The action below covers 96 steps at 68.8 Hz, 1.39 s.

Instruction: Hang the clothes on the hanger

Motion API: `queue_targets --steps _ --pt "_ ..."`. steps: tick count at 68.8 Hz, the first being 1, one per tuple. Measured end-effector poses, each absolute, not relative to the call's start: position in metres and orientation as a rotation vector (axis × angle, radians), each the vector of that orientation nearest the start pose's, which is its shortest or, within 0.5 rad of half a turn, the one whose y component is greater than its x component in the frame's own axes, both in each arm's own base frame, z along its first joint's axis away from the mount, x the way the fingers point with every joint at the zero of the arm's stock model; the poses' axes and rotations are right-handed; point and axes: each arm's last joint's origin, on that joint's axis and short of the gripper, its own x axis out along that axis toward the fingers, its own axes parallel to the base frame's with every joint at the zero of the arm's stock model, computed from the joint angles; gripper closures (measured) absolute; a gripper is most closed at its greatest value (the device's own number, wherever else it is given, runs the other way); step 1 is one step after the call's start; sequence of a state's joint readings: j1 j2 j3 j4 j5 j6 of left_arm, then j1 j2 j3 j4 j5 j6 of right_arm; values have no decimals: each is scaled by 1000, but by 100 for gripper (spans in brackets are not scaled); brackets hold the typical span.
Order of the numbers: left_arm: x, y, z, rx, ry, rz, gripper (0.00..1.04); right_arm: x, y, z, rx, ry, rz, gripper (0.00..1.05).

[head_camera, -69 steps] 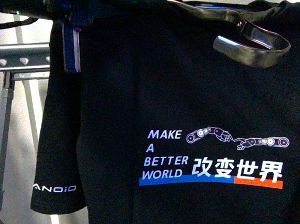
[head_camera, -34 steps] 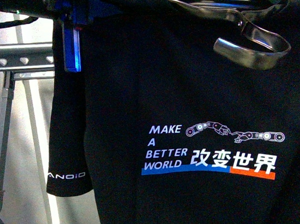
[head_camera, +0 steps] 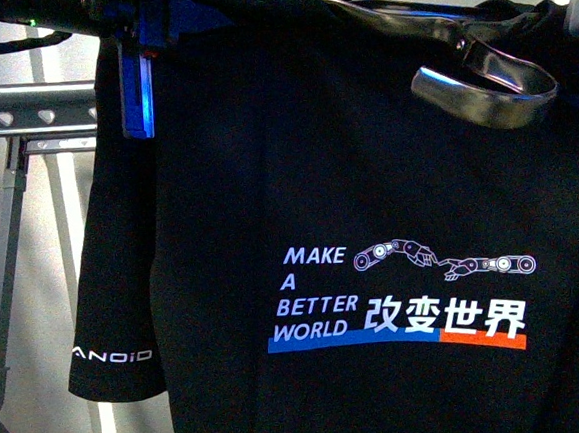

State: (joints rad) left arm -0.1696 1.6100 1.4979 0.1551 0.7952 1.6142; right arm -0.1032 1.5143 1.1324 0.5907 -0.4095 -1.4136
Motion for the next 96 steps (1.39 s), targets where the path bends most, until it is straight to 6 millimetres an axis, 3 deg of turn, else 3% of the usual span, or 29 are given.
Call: queue_targets --steps 16,41,47,56,77,84,96 --pt "360 -82 403 1493 -802 -700 101 364 -15 355 -1408 -395 98 7" --pt "360 -81 403 1496 -795 -694 101 373 -4 349 -1337 -383 132 9" --pt "360 -81 403 1497 -795 -693 101 373 -2 350 -1325 -392 134 18" --pt "360 -81 403 1497 -794 -692 101 372 0 350 -1302 -417 151 45" --pt "360 -81 403 1496 -798 -696 101 370 -6 352 -1257 -428 164 90" --pt "360 -81 403 1495 -800 -698 101 366 -9 354 -1260 -438 153 96" --pt "360 -83 404 1493 -810 -703 100 359 -18 358 -1227 -444 145 97"
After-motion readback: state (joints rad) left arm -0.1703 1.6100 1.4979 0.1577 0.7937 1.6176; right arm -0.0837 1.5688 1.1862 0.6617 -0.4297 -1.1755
